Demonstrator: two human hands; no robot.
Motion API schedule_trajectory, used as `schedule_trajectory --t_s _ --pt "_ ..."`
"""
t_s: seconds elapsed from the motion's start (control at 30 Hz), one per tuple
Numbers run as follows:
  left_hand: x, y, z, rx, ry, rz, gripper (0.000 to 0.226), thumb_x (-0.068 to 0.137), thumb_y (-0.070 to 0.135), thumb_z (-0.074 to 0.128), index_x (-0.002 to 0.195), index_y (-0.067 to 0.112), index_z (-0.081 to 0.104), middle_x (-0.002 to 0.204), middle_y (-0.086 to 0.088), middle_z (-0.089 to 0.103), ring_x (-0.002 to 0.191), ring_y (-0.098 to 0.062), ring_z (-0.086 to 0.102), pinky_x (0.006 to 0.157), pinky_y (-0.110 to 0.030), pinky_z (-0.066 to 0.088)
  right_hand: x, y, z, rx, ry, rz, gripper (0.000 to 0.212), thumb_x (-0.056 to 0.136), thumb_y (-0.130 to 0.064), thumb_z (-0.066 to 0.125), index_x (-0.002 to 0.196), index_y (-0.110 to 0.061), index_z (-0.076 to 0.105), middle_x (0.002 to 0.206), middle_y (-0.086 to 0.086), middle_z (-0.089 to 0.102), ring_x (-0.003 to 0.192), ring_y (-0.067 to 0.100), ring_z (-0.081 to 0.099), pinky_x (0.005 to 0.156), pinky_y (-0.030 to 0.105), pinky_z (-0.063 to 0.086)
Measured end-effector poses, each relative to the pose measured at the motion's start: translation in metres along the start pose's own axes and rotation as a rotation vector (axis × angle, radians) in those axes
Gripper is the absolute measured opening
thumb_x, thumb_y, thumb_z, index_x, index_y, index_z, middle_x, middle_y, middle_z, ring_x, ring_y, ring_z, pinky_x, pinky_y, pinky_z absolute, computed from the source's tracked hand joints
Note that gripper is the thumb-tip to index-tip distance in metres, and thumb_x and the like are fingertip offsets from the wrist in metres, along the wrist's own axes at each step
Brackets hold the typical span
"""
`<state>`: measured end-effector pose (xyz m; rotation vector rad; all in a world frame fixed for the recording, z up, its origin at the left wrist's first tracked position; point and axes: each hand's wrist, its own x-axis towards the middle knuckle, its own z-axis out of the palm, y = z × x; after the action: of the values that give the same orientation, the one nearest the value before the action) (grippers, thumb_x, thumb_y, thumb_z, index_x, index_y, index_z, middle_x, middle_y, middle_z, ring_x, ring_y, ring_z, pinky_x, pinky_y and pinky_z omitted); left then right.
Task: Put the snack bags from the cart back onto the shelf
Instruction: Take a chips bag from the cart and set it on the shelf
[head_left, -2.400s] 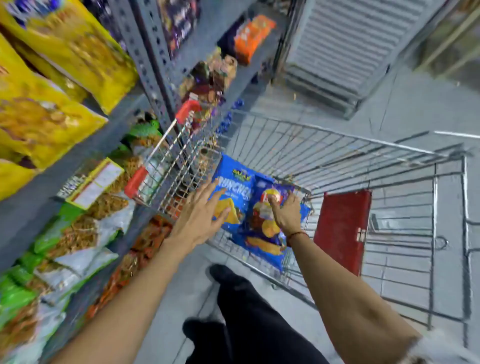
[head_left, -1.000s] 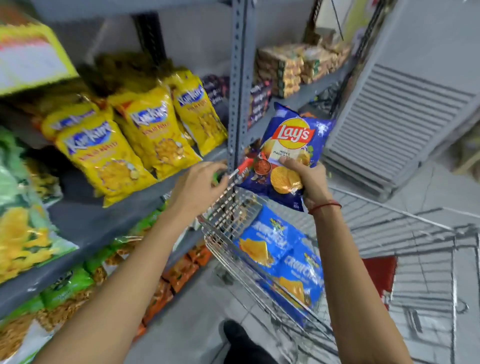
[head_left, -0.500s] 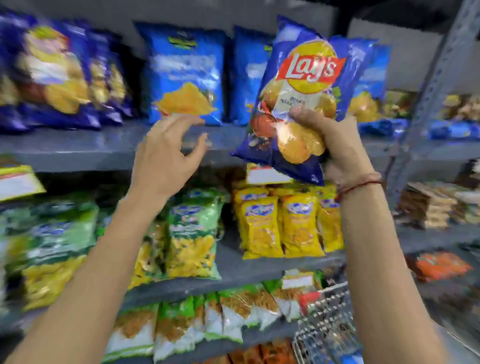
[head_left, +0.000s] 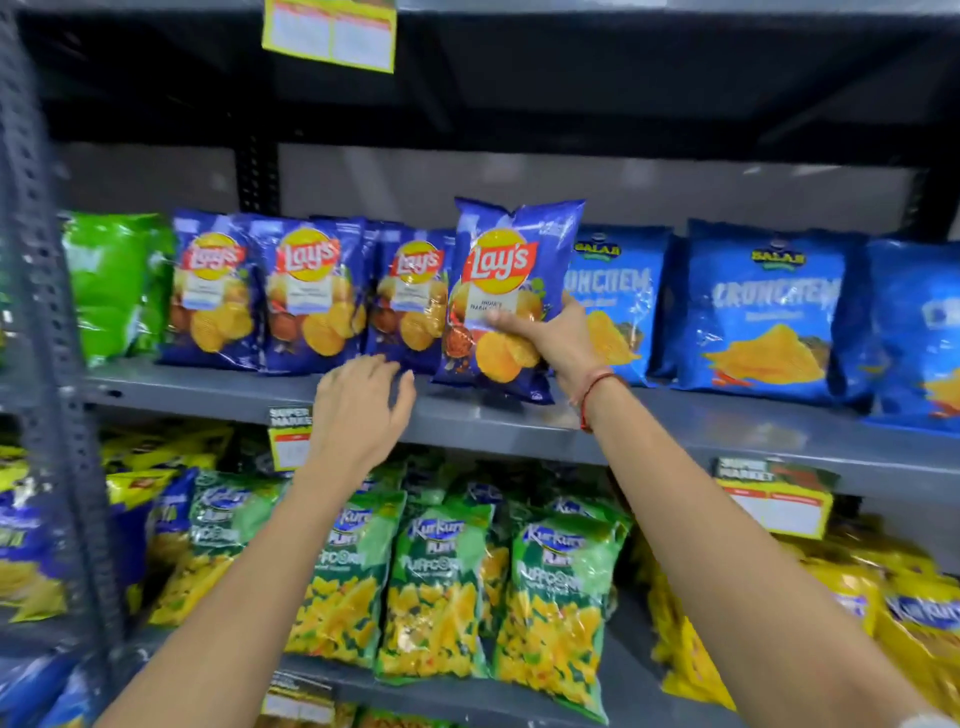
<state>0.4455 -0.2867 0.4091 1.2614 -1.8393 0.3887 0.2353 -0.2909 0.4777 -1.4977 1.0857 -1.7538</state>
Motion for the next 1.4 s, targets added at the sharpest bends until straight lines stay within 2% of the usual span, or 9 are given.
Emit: schedule_trajectory --t_s 0.1,0.2,0.33,0.6,0.83,1.03,1.13,1.3,1.4 --pt "-0.005 -0.005 0.003 0.019 -0.021 -0.031 0.034 0.093 0.028 0.040 0.089 0.005 0.066 0.086 -0.015 0.070 0.085 -0.034 0.064 0.071 -0.039 0.046 0.017 0.018 0.022 -0.046 -0.049 -0.002 0.056 0.061 -0.013 0.088 0.108 -0.017 0.058 0.100 -0.004 0.071 0.079 -0.004 0.068 0.062 0.012 0.055" --pt "-0.012 -0.008 0.007 0.039 -0.015 -0.021 0.033 0.093 0.026 0.041 0.073 0.009 0.061 0.067 -0.010 0.065 0.067 -0.033 0.061 0.061 -0.035 0.039 0.028 0.035 0.039 -0.054 -0.060 0.023 0.061 0.059 -0.016 0.089 0.112 -0.015 0.060 0.112 0.005 0.071 0.099 0.017 0.068 0.086 0.036 0.058" --pt "-0.016 -0.012 0.011 0.032 0.005 0.016 0.029 0.093 0.024 0.041 0.077 0.011 0.062 0.069 -0.006 0.066 0.066 -0.027 0.061 0.067 -0.036 0.043 0.043 0.052 0.057 -0.028 -0.037 0.039 0.071 0.057 -0.017 0.091 0.119 -0.008 0.058 0.117 0.009 0.069 0.107 0.027 0.066 0.092 0.047 0.054" --pt "-0.016 -0.015 0.019 0.045 0.015 0.008 0.035 0.091 0.026 0.038 0.084 0.007 0.067 0.081 -0.007 0.073 0.075 -0.025 0.065 0.073 -0.038 0.048 0.053 0.066 0.071 -0.164 -0.004 0.033 0.088 0.051 -0.039 0.091 0.126 -0.016 0.052 0.119 0.002 0.067 0.108 0.020 0.064 0.095 0.044 0.054" --pt "-0.018 -0.013 0.024 0.038 0.029 -0.013 0.037 0.091 0.028 0.034 0.085 0.008 0.066 0.083 -0.007 0.072 0.079 -0.026 0.064 0.077 -0.038 0.043 0.036 0.059 0.054 -0.146 0.049 0.019 0.095 0.059 -0.042 0.087 0.137 -0.014 0.039 0.117 0.001 0.062 0.104 0.015 0.063 0.093 0.033 0.053" --pt "-0.012 0.006 0.023 -0.029 0.091 -0.099 0.036 0.091 0.030 0.039 0.097 0.006 0.065 0.098 -0.012 0.071 0.097 -0.030 0.060 0.086 -0.040 0.040 -0.010 0.020 0.005 -0.199 0.110 -0.135 0.069 0.070 -0.040 0.080 0.127 -0.014 0.050 0.109 0.001 0.056 0.099 0.016 0.058 0.079 0.018 0.050" --pt "-0.014 0.050 0.026 -0.182 0.170 -0.050 0.035 0.091 0.029 0.042 0.103 0.006 0.065 0.103 -0.014 0.070 0.099 -0.032 0.059 0.084 -0.042 0.042 -0.047 0.003 -0.040 -0.180 0.162 -0.197 0.049 0.073 -0.031 0.080 0.114 -0.016 0.057 0.107 0.003 0.061 0.099 0.019 0.062 0.083 0.024 0.054" --pt "-0.051 0.160 0.054 -0.519 0.212 0.159 0.025 0.090 0.023 0.046 0.098 0.008 0.065 0.099 -0.010 0.070 0.097 -0.022 0.057 0.089 -0.027 0.040 -0.127 0.005 -0.141 -0.208 0.334 -0.262 0.030 0.076 -0.024 0.077 0.100 -0.020 0.061 0.098 0.004 0.065 0.089 0.012 0.063 0.074 0.013 0.049" --pt "-0.096 0.229 0.088 -0.683 0.040 0.326 0.023 0.089 0.021 0.048 0.095 0.007 0.065 0.095 -0.010 0.070 0.093 -0.019 0.057 0.087 -0.027 0.041 -0.183 0.025 -0.212 -0.250 0.462 -0.146 0.023 0.078 -0.021 0.076 0.097 -0.022 0.062 0.089 -0.002 0.065 0.080 0.005 0.061 0.073 0.019 0.050"
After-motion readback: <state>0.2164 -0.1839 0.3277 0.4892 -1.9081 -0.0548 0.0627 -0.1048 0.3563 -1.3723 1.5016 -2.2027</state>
